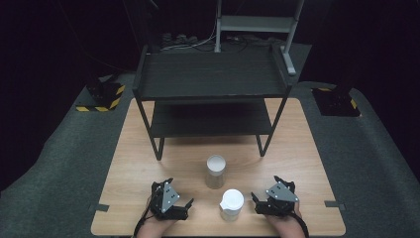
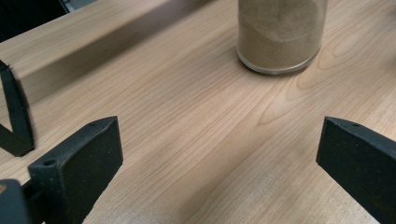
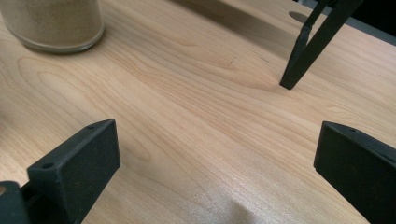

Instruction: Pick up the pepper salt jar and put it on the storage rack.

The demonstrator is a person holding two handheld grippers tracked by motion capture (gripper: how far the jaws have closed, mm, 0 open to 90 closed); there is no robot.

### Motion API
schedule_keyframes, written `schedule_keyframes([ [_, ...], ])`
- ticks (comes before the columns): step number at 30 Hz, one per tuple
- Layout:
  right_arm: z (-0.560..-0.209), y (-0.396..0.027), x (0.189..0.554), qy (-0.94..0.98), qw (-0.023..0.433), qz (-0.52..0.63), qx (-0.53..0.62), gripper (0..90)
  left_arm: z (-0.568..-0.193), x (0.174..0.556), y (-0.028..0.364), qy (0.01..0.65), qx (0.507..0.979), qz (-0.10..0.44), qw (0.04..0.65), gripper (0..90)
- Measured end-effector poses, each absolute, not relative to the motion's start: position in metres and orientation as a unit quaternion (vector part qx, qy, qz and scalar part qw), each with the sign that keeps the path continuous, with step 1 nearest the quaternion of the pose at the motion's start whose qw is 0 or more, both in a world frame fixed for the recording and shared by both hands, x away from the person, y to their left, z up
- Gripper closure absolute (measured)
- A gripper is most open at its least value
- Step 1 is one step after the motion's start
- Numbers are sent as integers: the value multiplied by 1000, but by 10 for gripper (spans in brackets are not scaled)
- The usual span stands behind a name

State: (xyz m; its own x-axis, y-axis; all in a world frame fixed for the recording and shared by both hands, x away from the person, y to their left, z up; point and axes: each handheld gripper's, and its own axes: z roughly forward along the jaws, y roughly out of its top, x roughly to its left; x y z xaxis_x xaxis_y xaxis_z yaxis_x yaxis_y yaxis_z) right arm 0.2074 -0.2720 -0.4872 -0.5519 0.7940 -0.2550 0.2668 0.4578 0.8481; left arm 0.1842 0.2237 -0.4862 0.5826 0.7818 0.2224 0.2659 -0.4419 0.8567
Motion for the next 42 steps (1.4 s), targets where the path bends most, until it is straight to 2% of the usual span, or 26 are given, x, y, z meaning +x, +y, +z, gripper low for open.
schedule_keyframes([
  [8, -484, -274, 213, 798, 316, 394, 329, 0, -488, 181, 226, 325, 787, 319, 416, 8],
  [42, -484, -280, 213, 791, 309, 405, 338, 0, -488, 180, 242, 323, 776, 306, 447, 10],
])
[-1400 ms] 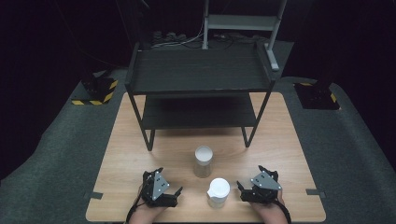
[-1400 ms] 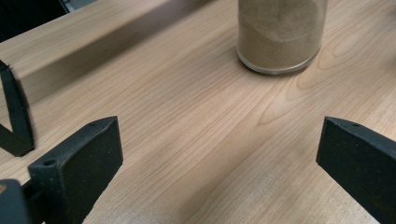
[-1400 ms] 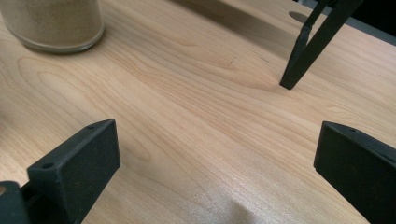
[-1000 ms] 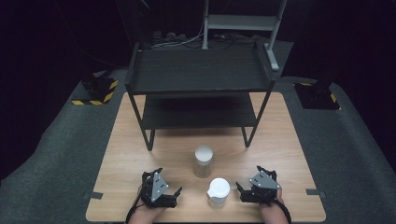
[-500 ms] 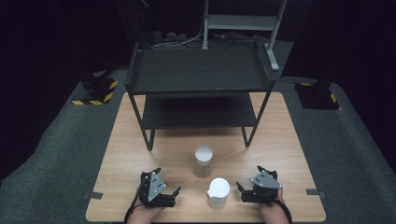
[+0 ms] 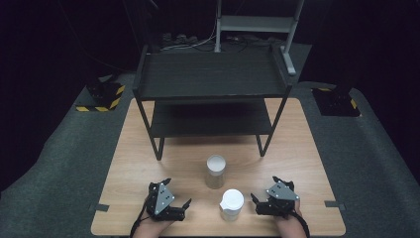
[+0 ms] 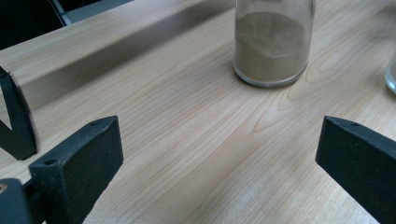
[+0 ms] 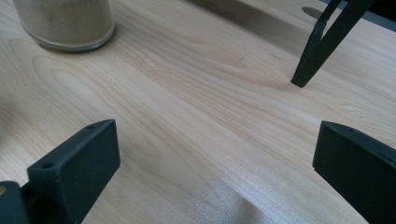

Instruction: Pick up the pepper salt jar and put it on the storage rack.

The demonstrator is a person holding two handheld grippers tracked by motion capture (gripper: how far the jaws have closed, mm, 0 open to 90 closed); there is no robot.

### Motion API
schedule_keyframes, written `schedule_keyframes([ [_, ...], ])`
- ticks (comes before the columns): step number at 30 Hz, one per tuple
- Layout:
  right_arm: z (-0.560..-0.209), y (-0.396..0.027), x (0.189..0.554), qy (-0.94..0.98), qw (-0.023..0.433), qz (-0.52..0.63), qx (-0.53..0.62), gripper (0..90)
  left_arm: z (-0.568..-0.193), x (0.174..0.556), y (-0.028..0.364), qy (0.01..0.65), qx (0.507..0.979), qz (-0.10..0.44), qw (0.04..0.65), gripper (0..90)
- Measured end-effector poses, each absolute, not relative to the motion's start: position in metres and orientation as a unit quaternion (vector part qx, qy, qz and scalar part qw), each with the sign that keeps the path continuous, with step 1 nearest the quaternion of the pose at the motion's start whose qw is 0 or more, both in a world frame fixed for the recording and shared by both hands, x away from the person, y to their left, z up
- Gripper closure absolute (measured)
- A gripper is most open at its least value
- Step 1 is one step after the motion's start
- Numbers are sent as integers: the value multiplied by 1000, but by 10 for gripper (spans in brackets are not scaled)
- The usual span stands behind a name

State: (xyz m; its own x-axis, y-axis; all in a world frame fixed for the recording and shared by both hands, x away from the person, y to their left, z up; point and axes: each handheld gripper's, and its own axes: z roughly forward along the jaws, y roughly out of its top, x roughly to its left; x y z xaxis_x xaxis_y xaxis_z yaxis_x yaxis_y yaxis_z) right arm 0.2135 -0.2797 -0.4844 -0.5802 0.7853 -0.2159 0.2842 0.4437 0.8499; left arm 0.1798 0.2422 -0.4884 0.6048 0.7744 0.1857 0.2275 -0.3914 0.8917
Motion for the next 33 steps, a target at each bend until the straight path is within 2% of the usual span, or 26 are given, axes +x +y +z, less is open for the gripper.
schedule_keyframes([
  [16, -484, -281, 214, 791, 307, 406, 338, 0, -475, 172, 238, 314, 756, 301, 489, 6],
  [33, -485, -282, 214, 790, 307, 409, 339, 0, -464, 188, 228, 305, 746, 278, 523, 5],
])
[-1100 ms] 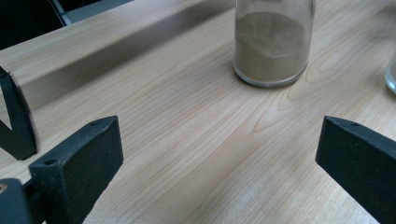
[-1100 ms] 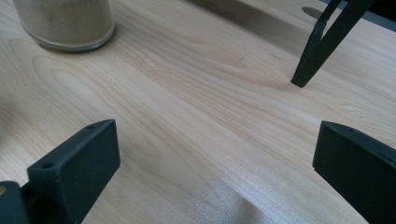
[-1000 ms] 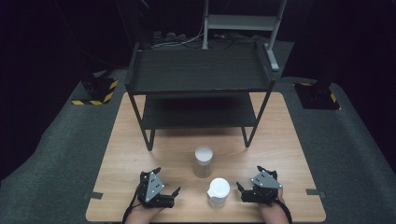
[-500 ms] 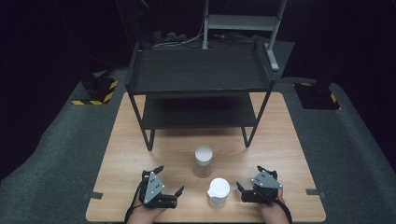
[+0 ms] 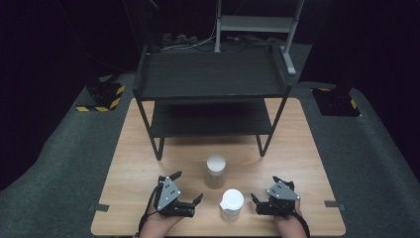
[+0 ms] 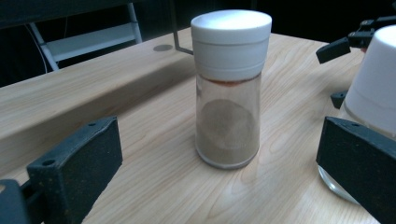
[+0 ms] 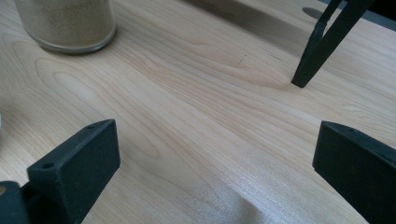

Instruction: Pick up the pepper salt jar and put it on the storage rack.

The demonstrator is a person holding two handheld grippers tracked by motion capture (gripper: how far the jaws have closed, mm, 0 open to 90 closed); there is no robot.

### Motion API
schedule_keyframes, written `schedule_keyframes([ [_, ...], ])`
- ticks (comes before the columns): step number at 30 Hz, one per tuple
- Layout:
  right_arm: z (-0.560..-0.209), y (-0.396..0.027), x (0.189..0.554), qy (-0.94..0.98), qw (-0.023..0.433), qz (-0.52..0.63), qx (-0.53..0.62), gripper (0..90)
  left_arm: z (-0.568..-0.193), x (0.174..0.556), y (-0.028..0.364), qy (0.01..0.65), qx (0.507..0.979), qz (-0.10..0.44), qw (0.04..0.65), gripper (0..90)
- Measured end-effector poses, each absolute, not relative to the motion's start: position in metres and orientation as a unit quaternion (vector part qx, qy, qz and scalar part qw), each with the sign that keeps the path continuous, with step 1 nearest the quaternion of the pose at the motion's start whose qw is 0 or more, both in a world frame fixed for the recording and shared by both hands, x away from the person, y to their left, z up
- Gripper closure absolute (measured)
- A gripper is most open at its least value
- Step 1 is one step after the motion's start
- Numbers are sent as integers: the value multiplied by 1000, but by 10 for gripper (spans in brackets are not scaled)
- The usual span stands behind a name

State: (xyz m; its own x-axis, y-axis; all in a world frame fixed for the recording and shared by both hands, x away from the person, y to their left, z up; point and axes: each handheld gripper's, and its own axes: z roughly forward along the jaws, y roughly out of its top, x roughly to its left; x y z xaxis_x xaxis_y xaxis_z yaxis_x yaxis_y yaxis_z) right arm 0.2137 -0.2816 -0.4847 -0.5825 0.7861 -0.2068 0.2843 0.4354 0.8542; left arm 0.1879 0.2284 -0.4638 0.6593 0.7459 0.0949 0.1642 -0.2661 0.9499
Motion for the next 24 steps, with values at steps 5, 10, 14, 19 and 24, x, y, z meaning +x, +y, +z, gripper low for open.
schedule_keyframes([
  [5, -485, -282, 214, 790, 307, 409, 339, 0, -462, 194, 225, 300, 744, 276, 530, 5],
  [10, -485, -282, 214, 790, 306, 410, 339, 0, -459, 203, 220, 295, 743, 271, 536, 5],
  [14, -485, -283, 214, 789, 305, 412, 339, 0, -457, 210, 214, 288, 743, 269, 541, 5],
  [19, -485, -283, 214, 789, 304, 412, 339, 0, -456, 218, 208, 286, 743, 265, 544, 5],
  [24, -485, -284, 214, 788, 303, 413, 340, 0, -457, 226, 202, 285, 742, 261, 548, 5],
])
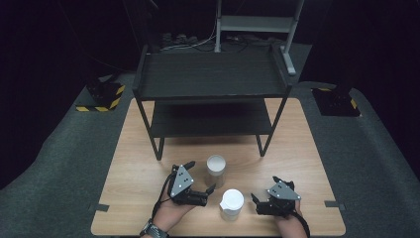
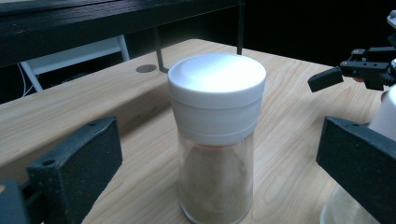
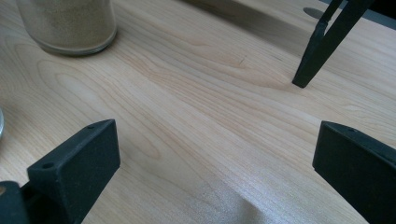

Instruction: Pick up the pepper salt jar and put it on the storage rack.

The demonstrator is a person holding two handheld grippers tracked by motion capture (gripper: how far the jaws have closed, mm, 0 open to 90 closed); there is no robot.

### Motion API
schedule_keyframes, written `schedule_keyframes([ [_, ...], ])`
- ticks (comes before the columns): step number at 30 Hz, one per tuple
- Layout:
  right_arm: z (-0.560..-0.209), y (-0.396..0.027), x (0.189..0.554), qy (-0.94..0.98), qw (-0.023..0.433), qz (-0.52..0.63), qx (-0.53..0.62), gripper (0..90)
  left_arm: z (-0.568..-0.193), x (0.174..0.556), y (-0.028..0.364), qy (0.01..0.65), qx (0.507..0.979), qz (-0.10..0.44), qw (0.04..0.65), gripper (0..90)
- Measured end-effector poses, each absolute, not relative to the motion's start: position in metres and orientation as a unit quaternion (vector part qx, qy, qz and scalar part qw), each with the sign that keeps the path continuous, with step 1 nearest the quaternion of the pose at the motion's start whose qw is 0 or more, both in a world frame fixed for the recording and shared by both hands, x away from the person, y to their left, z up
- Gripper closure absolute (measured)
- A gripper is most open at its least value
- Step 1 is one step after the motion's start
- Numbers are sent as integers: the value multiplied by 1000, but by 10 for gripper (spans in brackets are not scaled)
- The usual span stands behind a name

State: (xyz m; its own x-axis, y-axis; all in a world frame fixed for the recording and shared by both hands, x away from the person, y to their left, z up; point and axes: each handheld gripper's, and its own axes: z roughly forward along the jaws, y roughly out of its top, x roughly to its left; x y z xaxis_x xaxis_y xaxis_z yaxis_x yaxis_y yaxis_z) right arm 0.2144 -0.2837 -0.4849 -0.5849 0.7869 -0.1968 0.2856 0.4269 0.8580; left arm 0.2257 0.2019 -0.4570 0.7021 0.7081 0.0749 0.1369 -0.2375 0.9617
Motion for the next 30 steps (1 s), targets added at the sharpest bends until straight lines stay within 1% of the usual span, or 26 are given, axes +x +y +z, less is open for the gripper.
schedule_keyframes([
  [16, -485, -286, 215, 787, 300, 417, 341, 0, -464, 249, 186, 281, 744, 249, 553, 7],
  [19, -485, -286, 215, 787, 299, 418, 341, 0, -466, 252, 183, 284, 743, 246, 554, 19],
  [24, -485, -286, 215, 787, 299, 418, 341, 0, -469, 256, 181, 288, 741, 241, 556, 60],
  [30, -485, -286, 215, 787, 299, 418, 342, 0, -472, 259, 183, 293, 738, 238, 559, 182],
])
